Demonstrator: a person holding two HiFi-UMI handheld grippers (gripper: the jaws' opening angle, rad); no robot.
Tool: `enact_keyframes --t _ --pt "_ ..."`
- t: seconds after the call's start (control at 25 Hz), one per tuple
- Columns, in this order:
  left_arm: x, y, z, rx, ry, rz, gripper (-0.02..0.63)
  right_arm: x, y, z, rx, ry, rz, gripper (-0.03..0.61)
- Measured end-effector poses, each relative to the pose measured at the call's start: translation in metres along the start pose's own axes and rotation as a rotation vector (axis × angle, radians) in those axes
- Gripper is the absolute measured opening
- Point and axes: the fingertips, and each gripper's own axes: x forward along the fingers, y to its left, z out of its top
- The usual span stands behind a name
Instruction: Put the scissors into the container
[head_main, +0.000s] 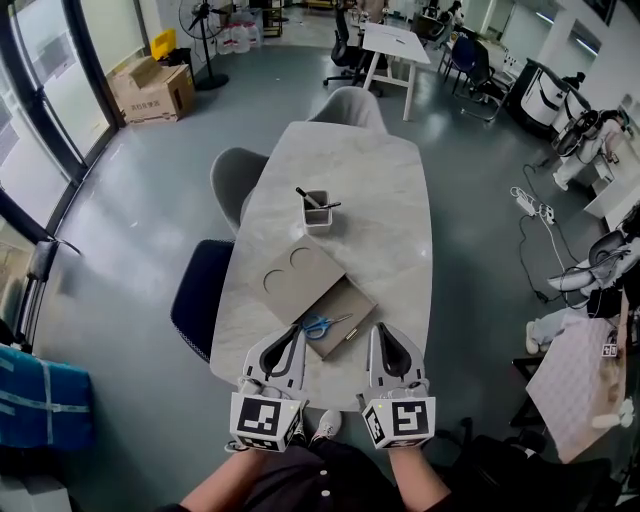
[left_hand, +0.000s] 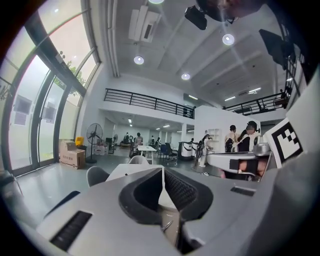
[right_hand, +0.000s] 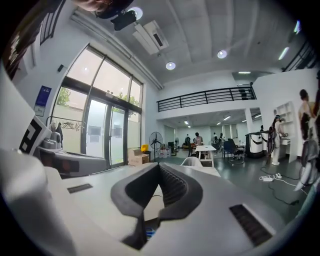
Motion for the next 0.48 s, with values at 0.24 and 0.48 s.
enact_keyframes --t 0.24,0.48 --pt "-0.005 -0.007 0.015 0.017 -0.044 0.001 0.025 -0.008 0.001 0.009 0.023 -0.015 -0.022 -0.003" --pt "-0.010 -0.007 0.021 0.017 -0.064 0.012 0.025 -0.014 0.006 0.017 0.007 -0.038 -0.016 -0.003"
